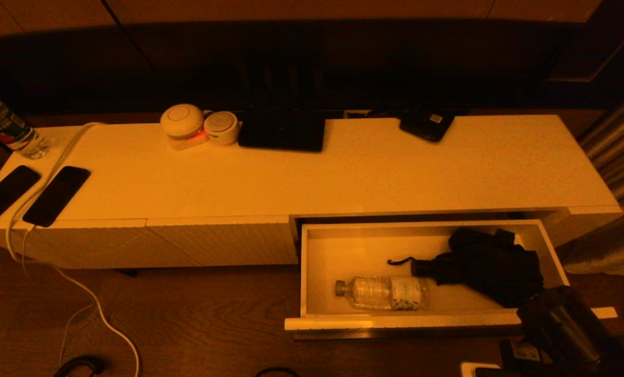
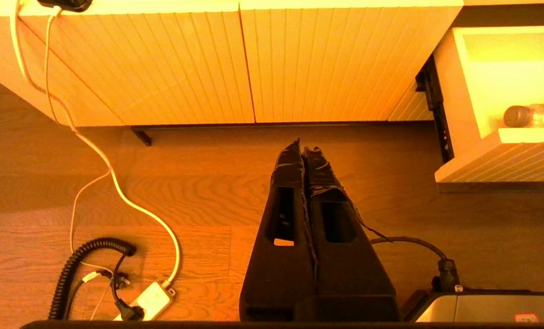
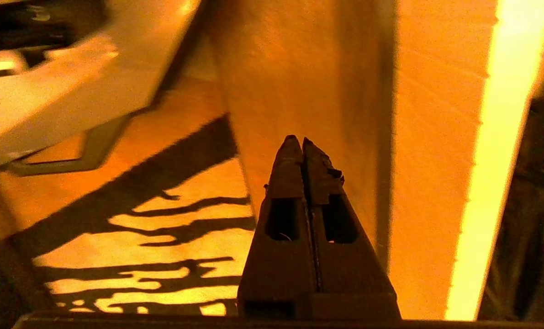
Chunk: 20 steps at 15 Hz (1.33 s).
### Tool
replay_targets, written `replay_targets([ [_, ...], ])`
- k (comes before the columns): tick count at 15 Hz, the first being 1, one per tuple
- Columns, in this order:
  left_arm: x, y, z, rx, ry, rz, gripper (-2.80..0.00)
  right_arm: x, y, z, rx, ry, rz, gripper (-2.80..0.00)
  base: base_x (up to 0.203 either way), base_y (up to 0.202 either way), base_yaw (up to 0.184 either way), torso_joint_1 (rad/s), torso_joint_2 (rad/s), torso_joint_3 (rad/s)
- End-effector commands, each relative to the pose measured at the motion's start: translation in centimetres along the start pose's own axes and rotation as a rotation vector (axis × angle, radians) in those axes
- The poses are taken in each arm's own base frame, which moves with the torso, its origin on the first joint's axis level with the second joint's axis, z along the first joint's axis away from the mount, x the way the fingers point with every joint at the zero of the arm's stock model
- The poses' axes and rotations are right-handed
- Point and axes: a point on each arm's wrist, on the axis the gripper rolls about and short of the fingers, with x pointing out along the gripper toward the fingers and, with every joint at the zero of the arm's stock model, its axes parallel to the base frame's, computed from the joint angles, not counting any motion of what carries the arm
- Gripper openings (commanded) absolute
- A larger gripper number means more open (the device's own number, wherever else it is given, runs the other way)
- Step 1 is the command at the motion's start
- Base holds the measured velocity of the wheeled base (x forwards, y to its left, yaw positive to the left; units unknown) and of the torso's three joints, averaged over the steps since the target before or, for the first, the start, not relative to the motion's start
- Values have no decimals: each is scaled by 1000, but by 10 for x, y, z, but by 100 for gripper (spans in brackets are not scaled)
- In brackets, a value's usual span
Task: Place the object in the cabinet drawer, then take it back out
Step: Close the drawer
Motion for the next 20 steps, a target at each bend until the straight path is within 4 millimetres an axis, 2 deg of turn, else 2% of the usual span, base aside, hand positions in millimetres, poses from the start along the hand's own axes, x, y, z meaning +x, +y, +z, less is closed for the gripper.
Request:
replay_targets([
  [1,0,0,0,0,0,0,-280,12,-3,1,-2,39,8,-280,0,0,0,0,0,0],
  [6,0,0,0,0,0,0,-280,16,-19,5,23,55,-97,-280,0,0,0,0,0,0],
  [15,0,0,0,0,0,0,-280,41,-41,9,70,47,-229,-280,0,0,0,0,0,0],
  [20,0,0,0,0,0,0,-280,42,-60,15,96,6,-308,-280,0,0,0,0,0,0],
])
